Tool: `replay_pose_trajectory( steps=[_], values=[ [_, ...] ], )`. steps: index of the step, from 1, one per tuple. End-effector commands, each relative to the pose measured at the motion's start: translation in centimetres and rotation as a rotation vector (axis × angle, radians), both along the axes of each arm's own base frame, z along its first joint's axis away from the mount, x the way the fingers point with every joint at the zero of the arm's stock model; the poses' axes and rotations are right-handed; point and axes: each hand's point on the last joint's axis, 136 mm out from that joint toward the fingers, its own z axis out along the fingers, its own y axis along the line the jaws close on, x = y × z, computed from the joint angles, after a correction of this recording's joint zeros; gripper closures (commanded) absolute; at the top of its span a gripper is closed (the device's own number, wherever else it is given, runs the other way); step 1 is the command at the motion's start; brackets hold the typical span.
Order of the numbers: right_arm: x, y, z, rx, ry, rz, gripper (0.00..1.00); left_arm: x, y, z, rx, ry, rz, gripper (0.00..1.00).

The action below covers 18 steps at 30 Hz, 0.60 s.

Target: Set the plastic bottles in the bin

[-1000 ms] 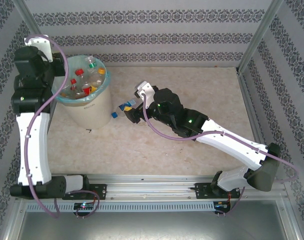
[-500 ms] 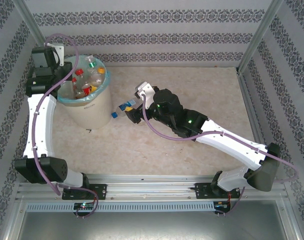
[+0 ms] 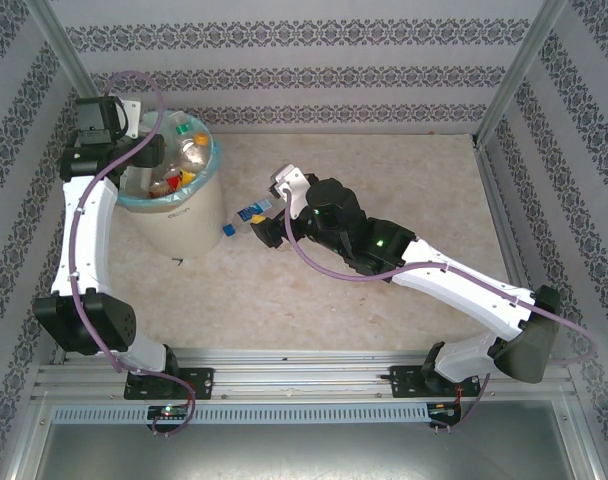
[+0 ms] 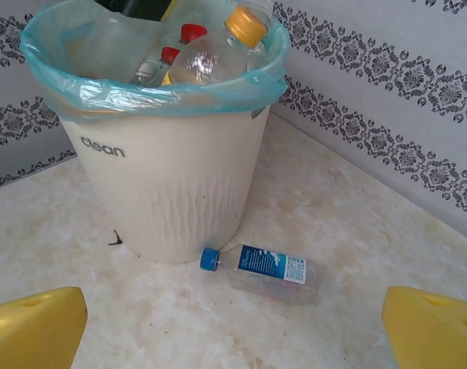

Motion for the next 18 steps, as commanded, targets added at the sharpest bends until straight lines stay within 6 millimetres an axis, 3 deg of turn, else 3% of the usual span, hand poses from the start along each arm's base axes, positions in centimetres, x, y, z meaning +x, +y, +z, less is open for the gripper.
replay_pose_trajectory(
  steps=[1, 6, 9, 11, 14, 16, 18],
  values=[
    [-0.3, 0.2, 0.3, 0.001, -0.006, 0.003, 0.02, -1.2, -0.2, 1.1, -0.034, -0.004, 0.028, 0.24],
    [-0.2, 0.6, 0.3, 0.001, -0.005, 0.009, 0.02, -2.1, -0.7, 3.4, -0.067, -0.078, 0.035, 0.30],
    [-0.2, 0.9, 0.3, 0.001, 0.000, 0.014, 0.02, -2.4, -1.8, 3.5, -0.111, -0.096, -0.008, 0.44],
    [-0.1, 1.1, 0.2, 0.002, 0.004, 0.019, 0.02, -2.6, -2.9, 3.1, -0.143, -0.088, -0.056, 0.46],
    [-0.1, 1.3, 0.0, 0.001, 0.010, 0.022, 0.02, -2.3, -3.5, 1.3, -0.166, -0.044, -0.090, 0.37],
    [-0.1, 1.4, 0.1, 0.002, 0.011, 0.029, 0.02, -1.9, -3.2, 0.2, -0.176, -0.009, -0.068, 0.38],
    [-0.1, 1.5, 0.0, -0.001, 0.013, 0.032, 0.02, -1.4, -3.2, -0.2, -0.194, 0.005, -0.066, 0.45]
  ],
)
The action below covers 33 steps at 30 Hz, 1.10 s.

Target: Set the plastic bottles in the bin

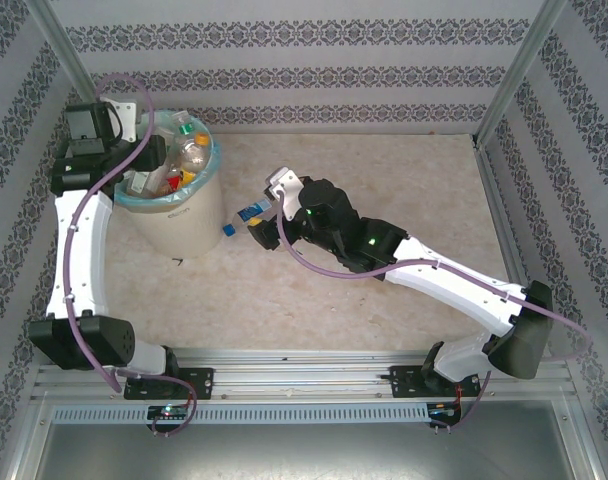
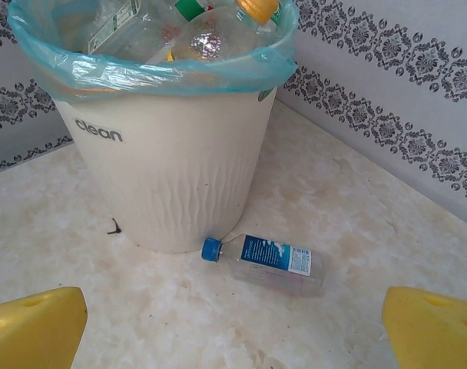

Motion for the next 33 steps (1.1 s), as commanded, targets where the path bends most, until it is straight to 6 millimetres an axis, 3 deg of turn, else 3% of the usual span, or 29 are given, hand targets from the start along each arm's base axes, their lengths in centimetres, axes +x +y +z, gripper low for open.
replay_pose_trajectory(
  steps=[1, 8, 11, 17, 23, 26, 33],
  values=[
    [-0.6, 0.7, 1.5, 0.030, -0.008, 0.026, 0.02, 0.8, -0.9, -2.1, -0.070, 0.065, -0.022, 0.48],
    [-0.5, 0.6, 1.2, 0.026, -0.001, 0.014, 0.02, 0.8, -4.4, -4.3, -0.249, 0.137, -0.156, 0.48],
    [-0.6, 0.6, 1.1, 0.028, 0.006, 0.014, 0.02, 0.0, -5.7, -5.5, -0.319, 0.191, -0.199, 0.53],
    [-0.5, 0.8, 1.2, 0.018, -0.001, 0.020, 0.02, -1.3, -6.1, -5.3, -0.332, 0.198, -0.198, 0.60],
    [-0.4, 1.0, 1.4, 0.016, -0.005, 0.025, 0.02, -2.0, -5.5, -2.5, -0.294, 0.139, -0.166, 0.56],
    [-0.1, 0.5, 1.6, 0.008, -0.011, -0.007, 0.02, -2.4, -5.4, -0.1, -0.286, 0.073, -0.157, 0.55],
    [1.1, -3.1, 1.7, -0.071, 0.010, -0.156, 0.02, -3.9, -4.6, 6.6, -0.222, -0.139, -0.116, 0.54]
  ],
)
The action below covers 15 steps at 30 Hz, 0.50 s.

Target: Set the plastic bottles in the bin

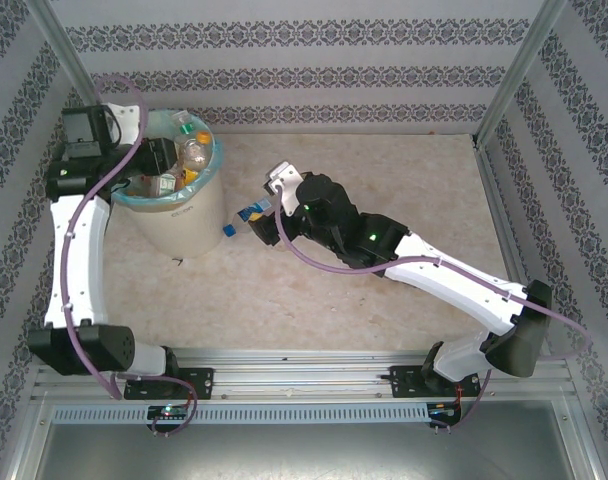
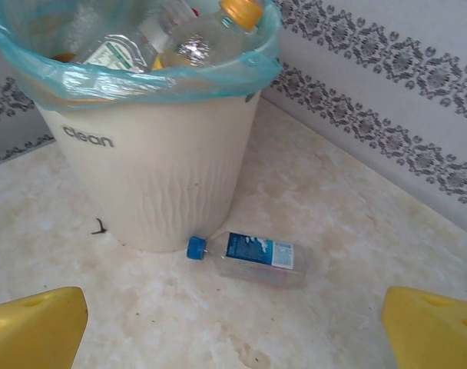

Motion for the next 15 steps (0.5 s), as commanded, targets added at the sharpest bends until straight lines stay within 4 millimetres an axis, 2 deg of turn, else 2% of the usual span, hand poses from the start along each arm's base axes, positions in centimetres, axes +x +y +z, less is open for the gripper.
replay_pose_trajectory(
  steps=[1, 5, 8, 12, 15],
  values=[
    [0.8, -3.3, 0.2, -0.050, 0.035, -0.124, 0.02, -1.4, -0.1, 5.0, 0.021, -0.142, 0.031, 0.54],
    [1.6, -8.0, -2.6, -0.079, 0.203, -0.239, 0.07, -2.3, -3.1, 6.3, 0.093, -0.210, -0.079, 0.55],
    [1.7, -12.6, -6.1, -0.096, 0.387, -0.366, 0.07, -3.0, -6.7, 6.9, 0.152, -0.269, -0.198, 0.54],
    [0.3, -19.3, -11.6, -0.127, 0.639, -0.578, 0.06, -4.2, -12.9, 6.9, 0.160, -0.330, -0.410, 0.54],
    [-1.2, -23.2, -15.4, -0.174, 0.766, -0.688, 0.05, -5.3, -17.8, 5.8, 0.160, -0.349, -0.584, 0.52]
  ],
)
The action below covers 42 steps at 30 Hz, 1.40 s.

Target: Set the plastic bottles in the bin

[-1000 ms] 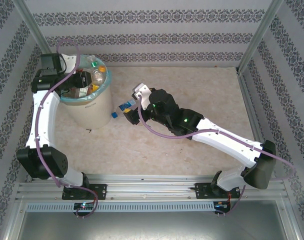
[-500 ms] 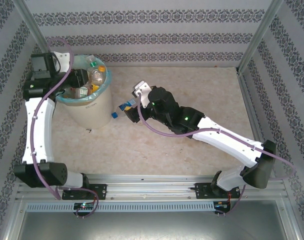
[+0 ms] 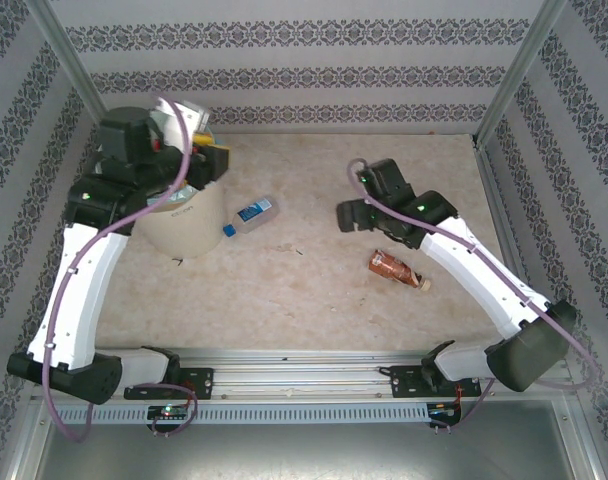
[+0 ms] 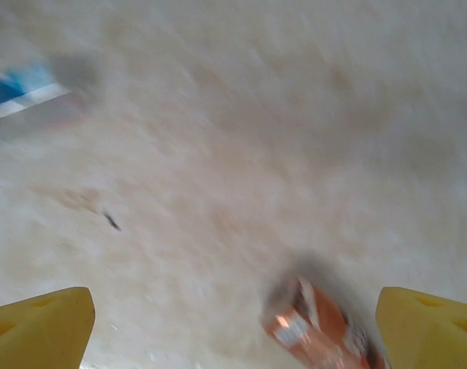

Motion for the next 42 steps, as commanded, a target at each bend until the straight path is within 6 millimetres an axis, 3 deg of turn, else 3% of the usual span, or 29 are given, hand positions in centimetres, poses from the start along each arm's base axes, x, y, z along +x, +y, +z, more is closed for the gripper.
replay_pose_trajectory(
  steps=[1, 6, 12, 22, 26, 34, 39, 42],
  values=[
    [-4.5, -4.2, -5.1, -0.034, 0.255, -0.131, 0.03, -0.5, -4.4, -0.3, 0.039, -0.077, -0.175, 0.51],
    [-4.9, -7.4, -9.1, -0.053, 0.343, -0.217, 0.02, 0.5, -8.2, -3.7, 0.043, 0.018, -0.257, 0.49],
    [-3.7, -7.5, -12.7, -0.136, 0.423, -0.131, 0.02, 0.9, -11.1, -6.4, -0.005, 0.104, -0.330, 0.47],
    [-3.2, -5.6, -17.7, -0.254, 0.548, 0.011, 0.02, 1.2, -11.2, -8.6, 0.024, 0.147, -0.327, 0.45],
    [-3.0, -5.3, -19.1, -0.278, 0.591, 0.016, 0.10, 1.3, -11.1, -8.9, 0.032, 0.156, -0.322, 0.45],
    [-2.3, -4.7, -17.8, -0.252, 0.564, 0.020, 0.40, 1.5, -10.6, -8.2, 0.052, 0.122, -0.291, 0.44],
    [-1.9, -4.2, -13.8, -0.174, 0.465, 0.004, 0.43, 2.0, -10.0, -6.3, 0.025, 0.065, -0.239, 0.42],
    [-1.4, -2.7, -9.7, -0.040, 0.353, 0.013, 0.44, 1.9, -10.0, -4.8, -0.021, 0.032, -0.230, 0.40]
  ],
)
